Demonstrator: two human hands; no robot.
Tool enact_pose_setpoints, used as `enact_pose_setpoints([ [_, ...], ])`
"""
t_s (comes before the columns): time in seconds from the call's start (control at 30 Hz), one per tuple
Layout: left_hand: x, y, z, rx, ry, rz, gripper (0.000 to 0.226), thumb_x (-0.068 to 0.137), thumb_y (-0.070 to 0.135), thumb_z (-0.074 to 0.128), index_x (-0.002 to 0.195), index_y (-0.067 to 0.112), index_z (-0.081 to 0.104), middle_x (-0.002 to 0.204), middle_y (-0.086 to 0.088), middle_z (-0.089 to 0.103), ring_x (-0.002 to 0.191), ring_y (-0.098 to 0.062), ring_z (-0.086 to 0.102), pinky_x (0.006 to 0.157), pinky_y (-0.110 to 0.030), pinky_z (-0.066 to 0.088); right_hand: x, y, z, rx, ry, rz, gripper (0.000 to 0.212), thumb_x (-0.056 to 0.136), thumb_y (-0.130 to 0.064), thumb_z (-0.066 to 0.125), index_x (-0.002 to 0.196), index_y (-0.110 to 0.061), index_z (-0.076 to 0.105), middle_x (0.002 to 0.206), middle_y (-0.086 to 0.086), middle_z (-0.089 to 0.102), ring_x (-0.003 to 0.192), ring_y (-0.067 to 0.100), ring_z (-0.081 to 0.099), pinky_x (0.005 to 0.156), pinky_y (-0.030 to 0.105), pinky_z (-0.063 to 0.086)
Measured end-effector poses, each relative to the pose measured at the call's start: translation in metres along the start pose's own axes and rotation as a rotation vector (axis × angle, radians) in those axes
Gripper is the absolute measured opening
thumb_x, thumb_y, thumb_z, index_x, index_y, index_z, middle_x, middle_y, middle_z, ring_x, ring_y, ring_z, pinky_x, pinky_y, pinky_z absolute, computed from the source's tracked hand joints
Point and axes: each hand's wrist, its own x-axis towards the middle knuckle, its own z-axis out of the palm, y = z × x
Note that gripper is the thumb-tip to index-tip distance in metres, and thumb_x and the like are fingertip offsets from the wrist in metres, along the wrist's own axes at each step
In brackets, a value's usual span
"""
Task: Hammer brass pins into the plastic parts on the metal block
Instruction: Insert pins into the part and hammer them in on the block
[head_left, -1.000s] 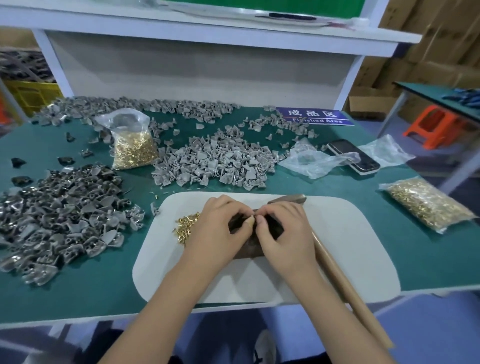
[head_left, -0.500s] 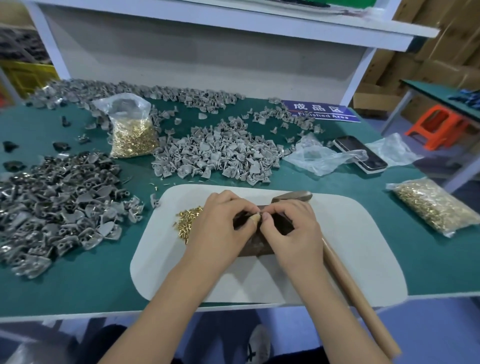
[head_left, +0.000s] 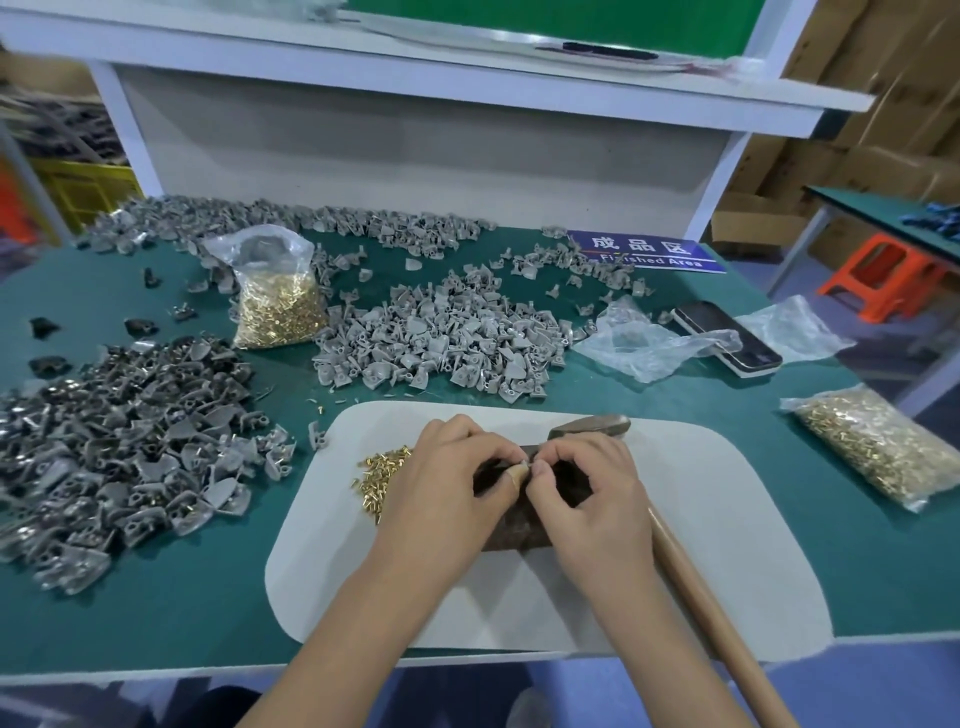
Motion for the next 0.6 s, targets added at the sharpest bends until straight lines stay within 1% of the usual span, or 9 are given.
enact_pose_setpoints([
  [0.1, 0.001, 0.000, -0.002, 0.009, -0.014, -0.005, 0.005, 0.087, 0.041, 0.072, 0.092, 0.040, 0.073, 0.089, 0.016, 0.055, 0.099, -0.003, 0.048, 0.079, -0.039, 0.049, 0.002, -0.001, -0.001, -0.005, -0.011, 0.012, 0.005, 0.078, -0.014, 0.068, 0.076, -0.018, 0.067, 0.084, -0.011, 0.064, 0.092, 0.016, 0.058, 0.087, 0.024, 0.043],
  [0.27, 0.001, 0.004, -0.003, 0.031, -0.012, -0.007, 0.006, 0.088, 0.043, 0.071, 0.094, 0.041, 0.071, 0.090, 0.017, 0.055, 0.100, -0.002, 0.048, 0.078, -0.038, 0.049, 0.000, -0.006, -0.003, 0.002, -0.002, 0.035, 0.004, 0.078, -0.014, 0.068, 0.076, -0.017, 0.069, 0.085, -0.013, 0.063, 0.094, 0.012, 0.057, 0.088, 0.020, 0.042],
  [0.37, -0.001, 0.005, -0.003, 0.060, -0.007, 0.011, 0.008, 0.089, 0.044, 0.069, 0.096, 0.041, 0.068, 0.091, 0.017, 0.054, 0.101, -0.002, 0.048, 0.078, -0.038, 0.050, 0.001, -0.009, -0.004, 0.011, -0.014, 0.056, 0.003, 0.078, -0.014, 0.068, 0.076, -0.017, 0.070, 0.085, -0.010, 0.064, 0.094, 0.016, 0.058, 0.089, 0.024, 0.043],
  [0.5, -0.001, 0.004, -0.003, 0.073, -0.016, 0.009, 0.006, 0.089, 0.042, 0.069, 0.095, 0.041, 0.068, 0.091, 0.016, 0.054, 0.101, -0.003, 0.047, 0.078, -0.038, 0.050, 0.001, -0.012, -0.008, 0.010, -0.064, 0.080, 0.017, 0.080, -0.001, 0.076, 0.076, -0.016, 0.070, 0.085, -0.006, 0.065, 0.095, 0.018, 0.058, 0.090, 0.030, 0.045],
  [0.6, 0.001, 0.004, -0.003, 0.087, -0.029, -0.008, 0.007, 0.090, 0.043, 0.068, 0.097, 0.042, 0.069, 0.091, 0.017, 0.052, 0.101, -0.002, 0.046, 0.077, -0.038, 0.050, 0.006, -0.011, -0.011, 0.007, -0.106, 0.090, 0.017, 0.079, 0.000, 0.077, 0.074, -0.016, 0.070, 0.084, -0.005, 0.064, 0.094, 0.017, 0.057, 0.090, 0.033, 0.045],
])
